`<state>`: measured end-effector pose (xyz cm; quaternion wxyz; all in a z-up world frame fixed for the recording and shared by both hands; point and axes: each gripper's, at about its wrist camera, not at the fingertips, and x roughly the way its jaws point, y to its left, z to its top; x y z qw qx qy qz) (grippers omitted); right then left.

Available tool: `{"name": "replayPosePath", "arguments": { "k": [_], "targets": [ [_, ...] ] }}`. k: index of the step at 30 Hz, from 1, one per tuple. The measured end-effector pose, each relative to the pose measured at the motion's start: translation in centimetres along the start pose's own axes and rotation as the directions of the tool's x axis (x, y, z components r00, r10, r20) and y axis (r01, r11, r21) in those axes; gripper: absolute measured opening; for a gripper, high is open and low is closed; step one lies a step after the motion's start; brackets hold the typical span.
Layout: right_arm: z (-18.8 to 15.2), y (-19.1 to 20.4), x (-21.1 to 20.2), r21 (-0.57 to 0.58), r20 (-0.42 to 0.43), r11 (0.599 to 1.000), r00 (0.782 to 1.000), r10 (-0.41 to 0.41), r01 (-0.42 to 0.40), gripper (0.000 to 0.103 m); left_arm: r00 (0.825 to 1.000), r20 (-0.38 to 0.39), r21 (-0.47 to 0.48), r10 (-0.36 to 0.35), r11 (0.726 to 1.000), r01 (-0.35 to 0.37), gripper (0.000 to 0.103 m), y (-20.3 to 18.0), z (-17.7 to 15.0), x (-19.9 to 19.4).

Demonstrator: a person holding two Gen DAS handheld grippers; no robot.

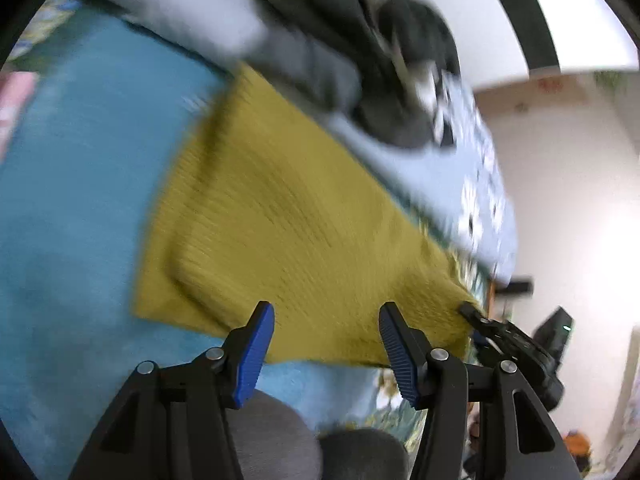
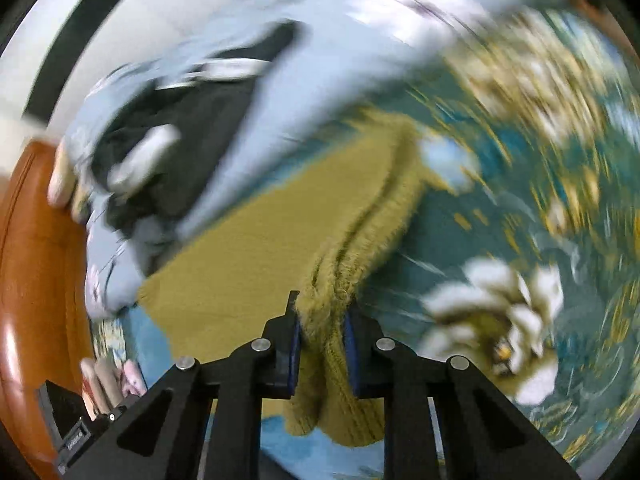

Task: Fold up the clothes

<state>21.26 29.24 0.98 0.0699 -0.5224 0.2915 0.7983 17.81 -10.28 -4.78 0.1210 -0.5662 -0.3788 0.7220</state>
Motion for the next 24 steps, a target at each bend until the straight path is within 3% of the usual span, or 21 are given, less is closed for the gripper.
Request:
{"name": "replayPosePath", "arguments": {
  "k": [3, 5, 7, 9, 11, 15, 18, 21, 24],
  "targets": [
    [-0.3, 8.5, -1.3, -0.2, 0.036, 0.98, 0.999, 0.027, -0.02, 0.019, 0.997, 0.073, -0.055, -0.002, 0.998, 0.006, 0.059, 3.6, 1.5, -2.9],
    [-2.2, 14.7, -1.5, -0.369, 0.02, 0.926, 0.995, 0.096, -0.082, 0.019, 0.995, 0.102, -0.106, -0.004, 0.994, 0.015, 0.059, 6.3, 2.2, -4.9],
    [-4.5, 19.4, -0.5, -0.505, -0.033, 0.853, 0.991, 0.128, -0.127, 0.019, 0.993, 0.115, -0.157, 0.007, 0.988, 0.011, 0.059, 8.4, 1.6, -4.0],
    [-7.1, 22.4, 1.6, -0.598, -0.104, 0.788, 0.989, 0.105, -0.147, 0.019, 0.994, 0.106, -0.211, 0.034, 0.977, -0.01, 0.059, 10.8, 1.8, -3.4],
    [-9.7, 24.6, 6.0, -0.645, -0.188, 0.753, 0.982, 0.006, -0.128, 0.019, 0.995, 0.094, -0.24, 0.035, 0.971, -0.011, 0.059, 12.5, 1.5, -3.9],
    [-12.2, 25.5, 10.9, -0.656, -0.249, 0.748, 0.965, -0.085, -0.103, 0.019, 0.996, 0.077, -0.247, 0.036, 0.969, -0.016, 0.059, 13.3, 0.8, -2.8],
    [-13.1, 25.8, 12.2, -0.631, -0.28, 0.767, 0.957, -0.081, -0.12, 0.02, 0.997, 0.07, -0.24, 0.028, 0.971, -0.011, 0.059, 13.1, 1.0, -2.9],
    [-13.5, 26.2, 13.2, -0.654, -0.293, 0.747, 0.951, -0.1, -0.123, 0.02, 0.998, 0.067, -0.226, 0.01, 0.974, 0.006, 0.059, 12.6, 1.2, -3.6],
    [-13.2, 25.9, 13.3, -0.637, -0.344, 0.747, 0.938, -0.054, -0.19, 0.031, 0.998, 0.065, -0.202, -0.007, 0.979, 0.02, 0.06, 12.1, 1.3, -3.3]
  ]
}}
